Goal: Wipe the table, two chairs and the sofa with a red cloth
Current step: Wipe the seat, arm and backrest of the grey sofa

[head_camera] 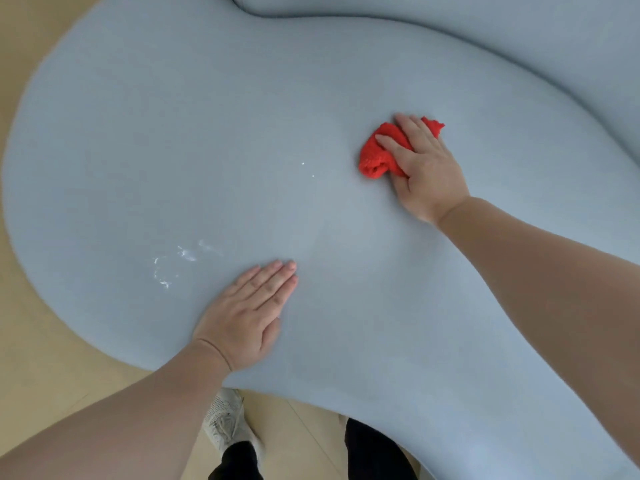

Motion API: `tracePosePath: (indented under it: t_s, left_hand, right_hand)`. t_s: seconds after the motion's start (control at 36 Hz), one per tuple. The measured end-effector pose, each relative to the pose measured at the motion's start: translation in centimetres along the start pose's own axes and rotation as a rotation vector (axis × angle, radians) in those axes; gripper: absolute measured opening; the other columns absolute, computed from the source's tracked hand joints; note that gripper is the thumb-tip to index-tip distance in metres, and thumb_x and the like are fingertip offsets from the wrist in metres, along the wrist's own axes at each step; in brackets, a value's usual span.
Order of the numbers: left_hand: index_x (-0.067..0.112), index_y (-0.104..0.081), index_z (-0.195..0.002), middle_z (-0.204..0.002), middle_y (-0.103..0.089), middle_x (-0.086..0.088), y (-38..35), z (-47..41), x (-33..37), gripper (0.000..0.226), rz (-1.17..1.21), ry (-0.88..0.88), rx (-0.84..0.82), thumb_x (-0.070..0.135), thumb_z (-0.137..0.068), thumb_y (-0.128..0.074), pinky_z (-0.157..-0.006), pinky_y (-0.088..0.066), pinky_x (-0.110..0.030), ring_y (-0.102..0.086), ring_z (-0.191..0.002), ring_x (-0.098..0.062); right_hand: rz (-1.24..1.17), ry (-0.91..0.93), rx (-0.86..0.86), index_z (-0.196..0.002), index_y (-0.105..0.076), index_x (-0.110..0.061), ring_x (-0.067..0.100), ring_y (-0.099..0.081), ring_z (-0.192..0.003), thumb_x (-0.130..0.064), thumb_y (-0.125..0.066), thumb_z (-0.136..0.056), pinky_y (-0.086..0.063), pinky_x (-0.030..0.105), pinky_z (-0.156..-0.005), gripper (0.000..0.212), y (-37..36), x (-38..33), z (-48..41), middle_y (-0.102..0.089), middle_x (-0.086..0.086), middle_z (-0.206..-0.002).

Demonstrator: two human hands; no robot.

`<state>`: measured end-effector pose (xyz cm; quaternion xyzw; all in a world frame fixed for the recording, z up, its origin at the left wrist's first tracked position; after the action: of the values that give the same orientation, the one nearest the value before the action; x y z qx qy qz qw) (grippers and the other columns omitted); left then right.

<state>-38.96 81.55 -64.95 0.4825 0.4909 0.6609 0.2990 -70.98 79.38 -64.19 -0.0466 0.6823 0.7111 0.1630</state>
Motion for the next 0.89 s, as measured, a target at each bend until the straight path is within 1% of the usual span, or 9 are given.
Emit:
tracePosePath:
  t_s: [0.14,0.25,0.42,0.53,0.61,0.69,0.78,0.81,0.89]
  left_hand:
    - [0.005,-0.039,-0.139,-0.146,-0.041,-0.01,-0.1,-0.1,-0.1,0.053,0.007,0.013,0.016,0.016,-0.087,-0.035,-0.114,-0.026,-0.039,-0.035,-0.137,-0.024]
    - [0.006,-0.039,-0.139,-0.146,-0.04,-0.009,-0.2,0.0,-0.2,0.053,-0.002,0.011,0.008,0.016,-0.087,-0.035,-0.114,-0.025,-0.039,-0.034,-0.138,-0.023]
    - [0.006,-0.039,-0.139,-0.146,-0.041,-0.009,-0.4,0.1,-0.3,0.053,-0.004,0.018,0.007,0.015,-0.087,-0.035,-0.116,-0.024,-0.038,-0.033,-0.138,-0.023]
    - [0.006,-0.039,-0.14,-0.146,-0.04,-0.008,-0.6,0.2,-0.4,0.053,-0.017,0.02,0.003,0.016,-0.087,-0.035,-0.116,-0.023,-0.038,-0.032,-0.139,-0.022]
    - [0.006,-0.038,-0.14,-0.147,-0.04,-0.008,-0.7,0.1,-0.5,0.054,-0.024,0.02,-0.004,0.016,-0.088,-0.034,-0.116,-0.022,-0.037,-0.031,-0.14,-0.021]
    - [0.007,-0.038,-0.141,-0.15,-0.037,-0.006,-0.8,0.2,-0.5,0.055,-0.024,0.019,0.001,0.016,-0.086,-0.035,-0.116,-0.022,-0.037,-0.031,-0.14,-0.021]
    - [0.008,-0.035,-0.142,-0.157,-0.024,-0.002,-1.0,0.2,-0.5,0.056,-0.016,0.017,0.001,0.017,-0.086,-0.035,-0.117,-0.021,-0.037,-0.03,-0.141,-0.02]
    - [0.008,-0.035,-0.143,-0.157,-0.022,-0.001,-1.0,0.3,-0.6,0.056,-0.015,0.016,-0.001,0.017,-0.087,-0.033,-0.117,-0.021,-0.037,-0.029,-0.141,-0.02]
    - [0.009,-0.034,-0.143,-0.155,-0.026,-0.003,-1.1,0.2,-0.6,0.052,-0.014,0.018,-0.013,0.019,-0.093,-0.026,-0.117,-0.021,-0.037,-0.029,-0.141,-0.019]
  right_hand:
    - [0.003,0.035,0.026,-0.137,-0.053,-0.012,0.044,-0.037,-0.134,-0.027,-0.043,-0.088,-0.03,0.056,-0.111,0.052,0.3,1.8,-1.1,-0.039,0.025,-0.146]
    - [-0.016,-0.003,0.041,-0.138,-0.052,-0.013,0.043,-0.036,-0.135,-0.03,-0.042,-0.087,-0.028,0.051,-0.114,0.054,0.9,3.5,-2.2,-0.037,0.024,-0.148]
    - [-0.044,-0.139,0.087,-0.141,-0.049,-0.017,0.037,-0.033,-0.138,-0.025,-0.044,-0.086,-0.025,0.039,-0.116,0.056,2.5,6.9,-4.0,-0.036,0.018,-0.15]
    - [-0.064,-0.281,0.12,-0.141,-0.047,-0.029,0.03,-0.034,-0.137,-0.027,-0.044,-0.089,-0.028,0.032,-0.112,0.052,3.5,9.5,-4.9,-0.033,0.006,-0.152]
    - [-0.062,-0.375,0.142,-0.135,-0.049,-0.037,0.028,-0.039,-0.132,-0.033,-0.04,-0.086,-0.033,0.032,-0.108,0.05,4.4,11.7,-5.4,-0.039,0.001,-0.147]
    - [-0.081,-0.467,0.175,-0.133,-0.05,-0.036,0.03,-0.044,-0.127,-0.037,-0.036,-0.086,-0.034,0.031,-0.108,0.05,4.8,13.2,-6.4,-0.045,0.004,-0.142]
    - [-0.063,-0.58,0.188,-0.137,-0.049,-0.03,0.033,-0.041,-0.129,-0.035,-0.035,-0.085,-0.033,0.034,-0.109,0.053,4.5,13.5,-7.3,-0.043,0.011,-0.143]
    - [-0.046,-0.599,0.194,-0.136,-0.05,-0.028,0.034,-0.041,-0.129,-0.034,-0.034,-0.084,-0.034,0.036,-0.109,0.055,4.3,13.3,-7.5,-0.043,0.013,-0.142]
    - [-0.021,-0.619,0.205,-0.134,-0.052,-0.024,0.037,-0.041,-0.128,-0.033,-0.034,-0.083,-0.034,0.038,-0.108,0.055,4.2,13.0,-8.1,-0.044,0.016,-0.14]
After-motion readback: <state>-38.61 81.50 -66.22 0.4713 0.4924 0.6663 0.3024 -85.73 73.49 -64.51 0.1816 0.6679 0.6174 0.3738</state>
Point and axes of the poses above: each hand's wrist, its own z-axis away from the middle knuckle, its own y-axis out of the back of the hand, x = y × z, the point moved 4 cm from there along -z, towards the middle knuckle
